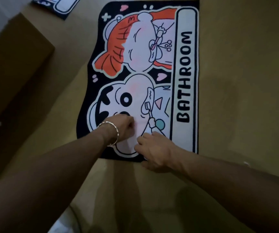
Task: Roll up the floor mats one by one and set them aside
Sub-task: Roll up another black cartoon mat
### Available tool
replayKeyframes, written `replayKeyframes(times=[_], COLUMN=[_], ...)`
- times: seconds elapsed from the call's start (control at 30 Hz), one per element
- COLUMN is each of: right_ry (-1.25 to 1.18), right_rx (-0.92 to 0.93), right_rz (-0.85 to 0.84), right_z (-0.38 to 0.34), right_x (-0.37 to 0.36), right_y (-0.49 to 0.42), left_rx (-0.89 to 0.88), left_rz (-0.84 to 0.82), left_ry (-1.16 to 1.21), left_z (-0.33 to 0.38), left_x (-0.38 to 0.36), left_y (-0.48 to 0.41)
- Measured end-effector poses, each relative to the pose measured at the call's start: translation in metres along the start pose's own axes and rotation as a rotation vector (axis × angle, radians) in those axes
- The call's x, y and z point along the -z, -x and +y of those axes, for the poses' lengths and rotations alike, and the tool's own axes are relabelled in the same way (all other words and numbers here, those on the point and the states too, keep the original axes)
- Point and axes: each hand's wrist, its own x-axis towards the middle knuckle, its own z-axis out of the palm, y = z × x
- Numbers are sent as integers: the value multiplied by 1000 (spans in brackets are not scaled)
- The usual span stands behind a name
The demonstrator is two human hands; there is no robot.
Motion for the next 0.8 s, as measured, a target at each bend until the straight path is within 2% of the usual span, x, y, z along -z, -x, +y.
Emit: replayKeyframes(times=[0.07,0.17,0.3,0.43,0.53,0.63,0.7,0.8], right_ry=[-61,-208,-392,-436,-465,-549,-578,-486], right_rx=[-51,-224,-303,-389,-407,-441,-453,-428], right_rz=[-33,-88,-53,12,-2,34,60,60], right_z=[3,21,57,80,85,85,82,76], right_x=[11,38,65,70,66,57,53,46], right_y=[0,2,16,22,22,25,28,32], left_rx=[-31,-66,-107,-218,-241,-314,-295,-243], left_rz=[-60,-118,-81,-39,119,252,266,205], left_ry=[56,206,341,188,6,-277,-414,-401], left_z=[5,16,30,41,45,43,47,58], left_x=[2,11,27,16,7,2,-3,-5], left_y=[-6,-12,-13,-10,-3,5,8,6])
